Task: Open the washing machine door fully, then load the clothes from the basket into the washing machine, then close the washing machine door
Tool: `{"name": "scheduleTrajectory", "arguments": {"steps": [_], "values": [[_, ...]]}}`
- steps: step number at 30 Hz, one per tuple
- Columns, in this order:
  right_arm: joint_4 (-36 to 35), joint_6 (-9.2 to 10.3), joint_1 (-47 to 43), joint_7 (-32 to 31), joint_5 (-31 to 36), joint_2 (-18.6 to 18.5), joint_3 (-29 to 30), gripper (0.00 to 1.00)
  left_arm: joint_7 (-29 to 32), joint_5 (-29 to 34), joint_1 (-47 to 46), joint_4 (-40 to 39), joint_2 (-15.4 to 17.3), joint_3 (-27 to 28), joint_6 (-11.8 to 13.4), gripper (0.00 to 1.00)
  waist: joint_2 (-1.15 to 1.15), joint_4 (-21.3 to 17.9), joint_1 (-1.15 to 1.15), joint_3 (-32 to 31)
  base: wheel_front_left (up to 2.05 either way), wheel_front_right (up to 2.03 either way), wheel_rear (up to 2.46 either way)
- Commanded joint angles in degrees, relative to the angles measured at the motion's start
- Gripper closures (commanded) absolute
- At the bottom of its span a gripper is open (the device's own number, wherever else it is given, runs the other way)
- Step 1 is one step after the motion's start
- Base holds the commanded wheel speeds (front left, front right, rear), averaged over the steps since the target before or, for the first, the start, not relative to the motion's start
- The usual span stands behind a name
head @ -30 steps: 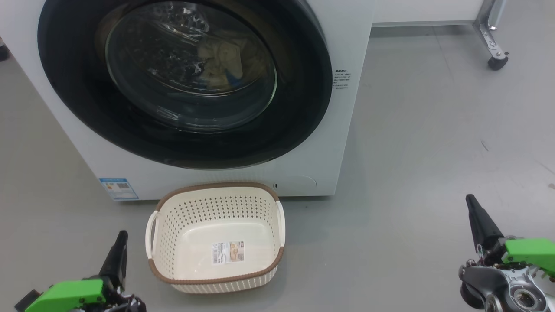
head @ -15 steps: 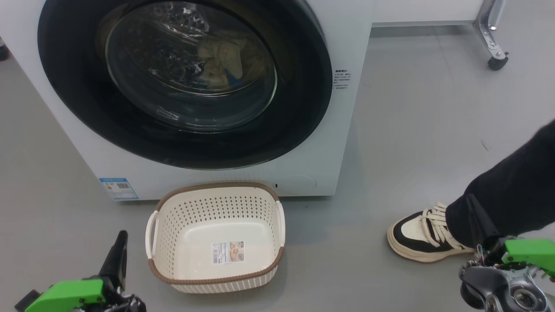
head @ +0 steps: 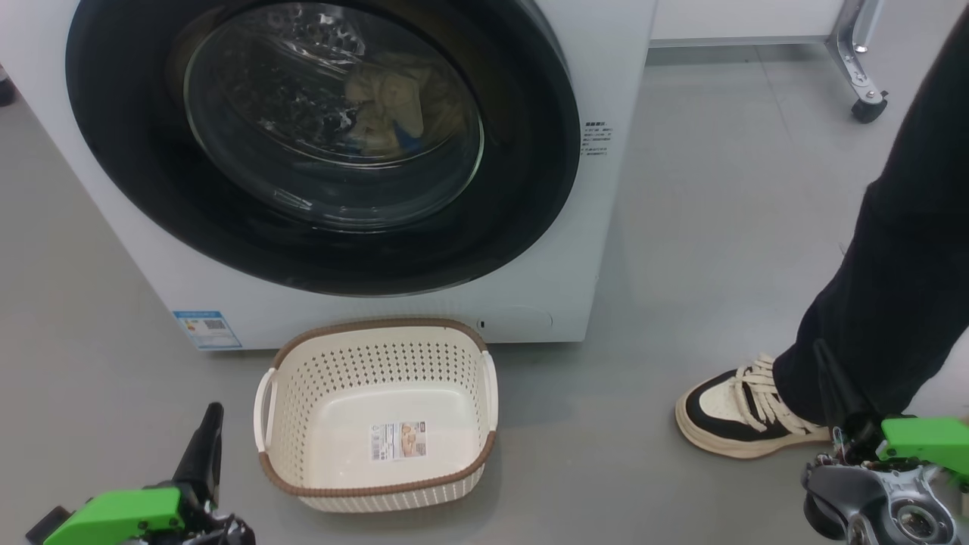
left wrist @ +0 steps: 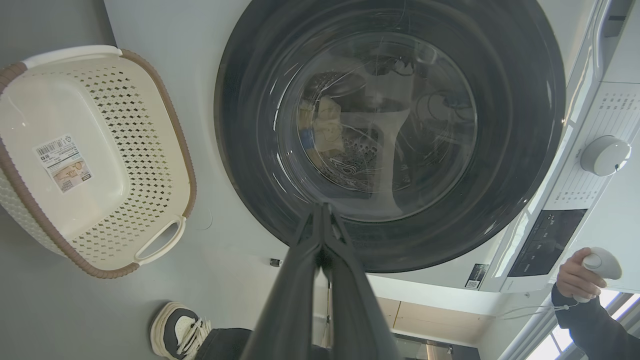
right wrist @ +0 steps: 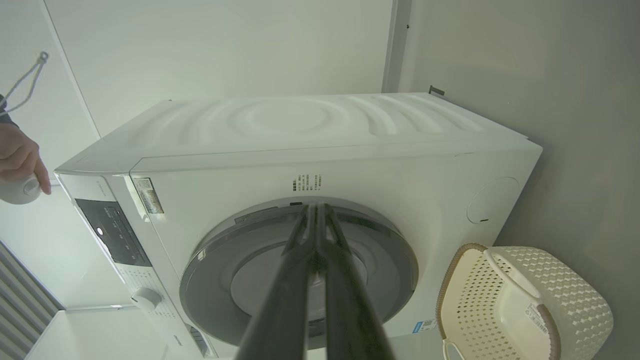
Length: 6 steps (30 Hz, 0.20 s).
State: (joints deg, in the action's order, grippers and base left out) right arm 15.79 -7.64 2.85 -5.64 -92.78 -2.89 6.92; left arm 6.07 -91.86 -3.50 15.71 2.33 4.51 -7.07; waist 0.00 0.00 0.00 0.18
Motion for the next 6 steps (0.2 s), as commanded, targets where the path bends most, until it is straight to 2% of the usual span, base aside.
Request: {"name": "scheduleTrajectory", "arguments": {"steps": [1, 6], "values": [[-1.8, 0.15, 3.3, -0.4, 0.2, -0.4, -0.9, 1.00, 0.4, -0.3, -2.7, -1.7, 0.5, 2.0, -0.4, 1.00, 0.00, 0.0, 0.00, 0.0, 0.00, 0.00, 0.00], [-1.8, 0.15, 3.3, -0.5, 0.2, -0.4, -0.9, 1.00, 0.4, -0.3, -2.7, -1.7, 0.5, 2.0, -0.4, 1.00, 0.00, 0.0, 0.00, 0.0, 0.00, 0.00, 0.00]]}}
